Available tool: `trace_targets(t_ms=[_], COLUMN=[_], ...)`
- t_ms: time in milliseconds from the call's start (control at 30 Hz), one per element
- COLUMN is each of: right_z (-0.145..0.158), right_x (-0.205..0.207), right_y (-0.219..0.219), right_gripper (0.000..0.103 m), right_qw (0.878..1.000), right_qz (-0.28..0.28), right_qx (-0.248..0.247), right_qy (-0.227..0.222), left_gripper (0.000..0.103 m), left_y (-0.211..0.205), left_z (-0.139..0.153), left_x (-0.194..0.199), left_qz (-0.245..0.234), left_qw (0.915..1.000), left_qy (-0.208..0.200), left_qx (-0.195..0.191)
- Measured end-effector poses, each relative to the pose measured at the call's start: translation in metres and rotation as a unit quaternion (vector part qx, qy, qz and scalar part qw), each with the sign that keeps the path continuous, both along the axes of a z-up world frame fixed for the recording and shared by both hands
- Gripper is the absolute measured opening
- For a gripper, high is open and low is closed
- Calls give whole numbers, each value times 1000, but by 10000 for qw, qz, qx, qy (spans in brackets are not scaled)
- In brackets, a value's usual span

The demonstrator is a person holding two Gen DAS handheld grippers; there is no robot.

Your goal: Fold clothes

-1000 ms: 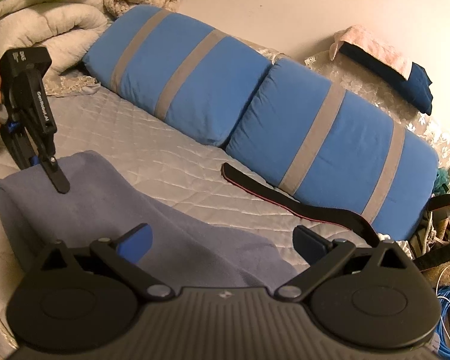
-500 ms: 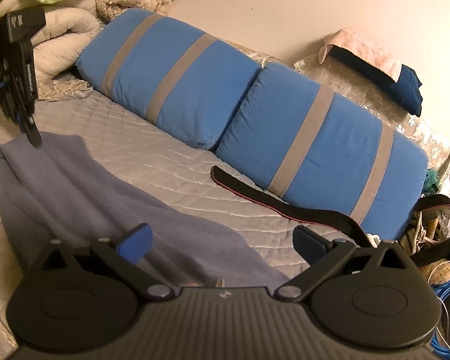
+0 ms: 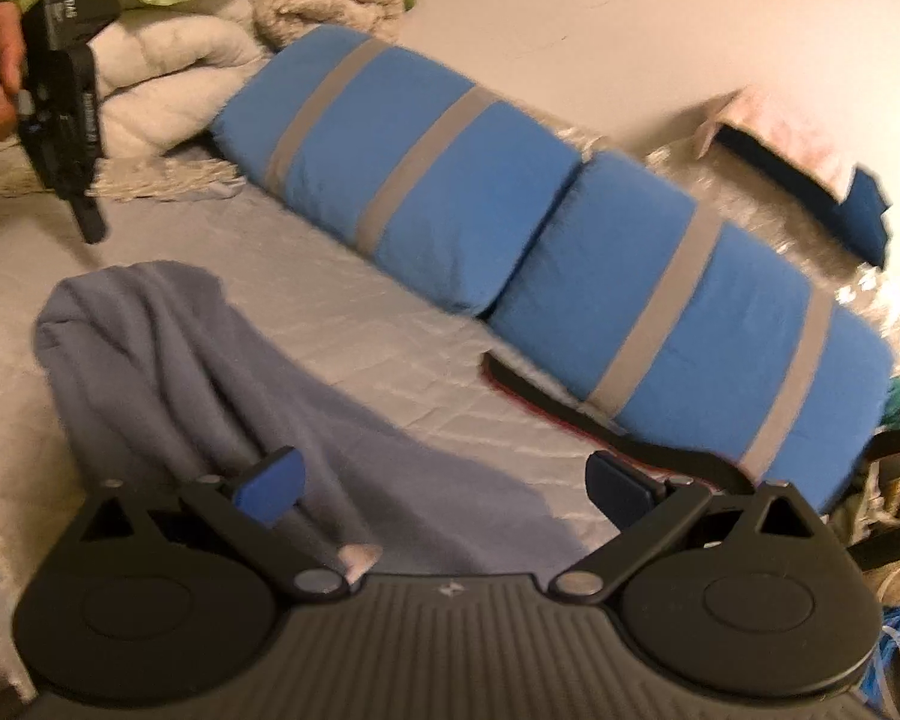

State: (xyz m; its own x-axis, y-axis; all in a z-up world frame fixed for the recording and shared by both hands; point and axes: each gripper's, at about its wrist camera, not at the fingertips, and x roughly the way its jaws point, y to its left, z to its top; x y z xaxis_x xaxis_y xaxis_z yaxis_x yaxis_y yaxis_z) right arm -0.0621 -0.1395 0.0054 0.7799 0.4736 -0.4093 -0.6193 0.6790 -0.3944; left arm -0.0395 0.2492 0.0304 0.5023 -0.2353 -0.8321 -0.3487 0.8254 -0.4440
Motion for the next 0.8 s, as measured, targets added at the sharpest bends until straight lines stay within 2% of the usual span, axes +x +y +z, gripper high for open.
trace_targets(t_ms=[100,133,167,233,333,567,600,633,667,700,733,800], right_z=[-5,-6,-6,-5,-8,-20,-22,-23,-25,-25,-23,-15], right_x=[0,1,1,4,9,8,9,11,13,16,19,25], right_y=[1,1,1,-1,-1,18,21,24,26,27,26,19], right_gripper=[103,102,101,89,78,69,60,47,40,12,8,6], right_qw=[9999,9999,9998,9994,9984,9961,9955,9948,9940,9931,9922,9904], right_qz=[48,56,76,101,135,531,564,581,597,610,610,592], right_qx=[-72,-67,-28,65,63,-301,-358,-420,-483,-528,-526,-383], right_qy=[100,112,157,321,552,638,667,722,776,850,950,1190], left_gripper=[25,26,26,27,27,27,27,27,27,27,27,27], left_y=[-12,-15,-18,-21,-22,-24,-25,-26,-26,-27,-28,-28], left_z=[2,3,3,4,4,7,8,8,8,7,7,6], left_x=[6,7,7,6,6,9,10,10,10,10,10,10], left_qz=[-189,-236,-267,-297,-225,-84,-102,-120,-139,-157,-176,-187], left_qw=[9997,9995,9993,9991,9993,9995,9994,9994,9994,9993,9993,9993], left_qy=[-39,-52,-65,-89,-118,-219,-235,-245,-245,-245,-244,-225], left_qx=[152,212,252,283,273,226,227,226,224,221,218,220])
